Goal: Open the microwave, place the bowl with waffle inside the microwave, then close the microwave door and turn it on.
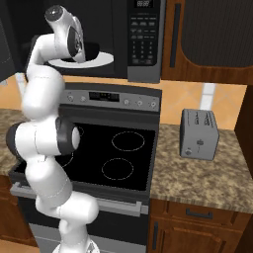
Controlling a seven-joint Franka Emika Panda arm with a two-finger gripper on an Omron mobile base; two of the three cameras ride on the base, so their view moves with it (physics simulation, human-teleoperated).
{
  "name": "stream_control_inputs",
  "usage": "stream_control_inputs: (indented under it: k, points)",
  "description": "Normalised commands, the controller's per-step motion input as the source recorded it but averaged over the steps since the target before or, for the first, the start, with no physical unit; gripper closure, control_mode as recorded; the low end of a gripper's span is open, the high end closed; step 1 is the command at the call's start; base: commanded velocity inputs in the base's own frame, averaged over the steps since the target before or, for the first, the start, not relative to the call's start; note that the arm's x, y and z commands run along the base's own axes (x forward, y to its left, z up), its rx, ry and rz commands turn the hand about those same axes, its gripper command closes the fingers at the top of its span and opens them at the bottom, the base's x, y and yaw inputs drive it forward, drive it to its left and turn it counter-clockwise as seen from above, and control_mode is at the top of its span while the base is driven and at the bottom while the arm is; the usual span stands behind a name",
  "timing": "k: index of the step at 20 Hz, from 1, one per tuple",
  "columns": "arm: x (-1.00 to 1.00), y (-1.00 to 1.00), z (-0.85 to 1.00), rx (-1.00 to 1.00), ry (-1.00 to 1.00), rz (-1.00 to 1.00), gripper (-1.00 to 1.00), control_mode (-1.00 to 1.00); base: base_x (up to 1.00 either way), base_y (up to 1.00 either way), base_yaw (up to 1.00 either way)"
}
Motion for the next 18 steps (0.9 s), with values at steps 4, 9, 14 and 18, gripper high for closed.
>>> stream_control_inputs:
  k: [4, 9, 14, 18]
  points:
    - [-0.99, -0.04, 0.0, 0.06, -0.66, 0.0, -1.0, -1.0, 0.0, 0.0, 0.0]
    - [-1.0, -0.04, 0.0, 0.0, -0.54, 0.0, -1.0, -1.0, 0.0, 0.0, 0.0]
    - [-1.0, -0.04, 0.0, -0.01, -0.21, -0.16, -1.0, -1.0, 0.0, 0.0, 0.0]
    - [-1.0, 0.0, 0.0, -0.05, -0.01, -0.25, -1.0, -1.0, 0.0, 0.0, 0.0]
